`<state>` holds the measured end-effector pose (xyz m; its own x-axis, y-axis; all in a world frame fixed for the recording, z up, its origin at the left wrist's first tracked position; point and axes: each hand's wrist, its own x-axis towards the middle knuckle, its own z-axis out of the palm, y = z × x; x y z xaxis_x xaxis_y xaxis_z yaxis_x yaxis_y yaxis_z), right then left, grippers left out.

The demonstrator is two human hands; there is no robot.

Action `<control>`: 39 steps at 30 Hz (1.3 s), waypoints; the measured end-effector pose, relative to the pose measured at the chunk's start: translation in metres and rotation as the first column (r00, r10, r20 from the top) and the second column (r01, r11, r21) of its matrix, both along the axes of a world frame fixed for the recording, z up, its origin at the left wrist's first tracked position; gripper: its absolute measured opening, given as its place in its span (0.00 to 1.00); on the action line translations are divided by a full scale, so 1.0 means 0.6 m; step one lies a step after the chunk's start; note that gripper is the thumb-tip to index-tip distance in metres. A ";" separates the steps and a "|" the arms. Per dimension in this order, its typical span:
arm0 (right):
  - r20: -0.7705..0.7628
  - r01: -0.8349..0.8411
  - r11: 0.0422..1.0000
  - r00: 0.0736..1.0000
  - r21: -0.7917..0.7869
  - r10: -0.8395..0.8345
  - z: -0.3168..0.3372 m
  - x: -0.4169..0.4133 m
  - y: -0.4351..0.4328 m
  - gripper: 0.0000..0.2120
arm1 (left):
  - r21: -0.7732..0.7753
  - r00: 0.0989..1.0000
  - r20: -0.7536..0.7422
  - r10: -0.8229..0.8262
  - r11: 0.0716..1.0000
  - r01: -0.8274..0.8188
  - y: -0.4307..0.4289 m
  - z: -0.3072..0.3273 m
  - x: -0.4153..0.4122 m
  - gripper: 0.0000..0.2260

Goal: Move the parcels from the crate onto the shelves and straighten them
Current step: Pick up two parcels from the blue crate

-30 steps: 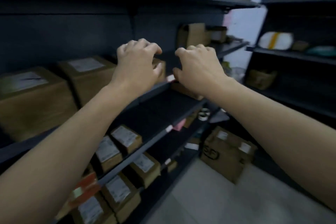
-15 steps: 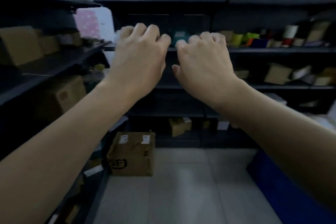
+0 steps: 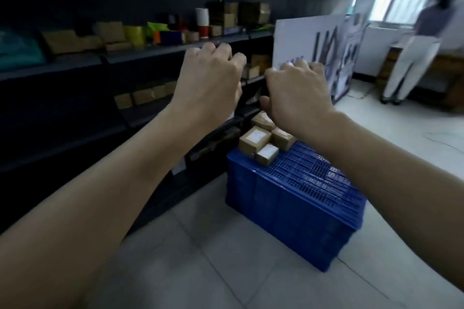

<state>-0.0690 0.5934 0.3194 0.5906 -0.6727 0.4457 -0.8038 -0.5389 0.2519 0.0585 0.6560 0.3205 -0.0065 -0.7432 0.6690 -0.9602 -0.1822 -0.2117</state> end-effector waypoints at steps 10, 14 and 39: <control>0.033 0.267 0.964 0.963 0.005 -0.267 -0.049 0.093 -0.238 0.13 | 0.093 0.974 -0.053 -0.222 0.970 0.226 -0.286 -0.057 0.118 0.18; 0.054 0.287 0.957 0.956 0.051 -0.290 -0.077 0.160 -0.333 0.16 | 0.170 0.958 -0.109 -0.265 0.945 0.280 -0.387 -0.085 0.192 0.17; -0.035 0.345 0.680 0.904 0.647 -0.426 -0.431 0.248 -0.901 0.17 | 0.563 0.610 -0.767 0.200 0.667 0.488 -0.987 -0.420 0.365 0.18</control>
<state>0.0798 0.0531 0.0611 0.1899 -0.9749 -0.1165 -0.9761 -0.1748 -0.1288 0.2776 0.0639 0.0684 0.0503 -0.9771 -0.2067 -0.8070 -0.1617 0.5680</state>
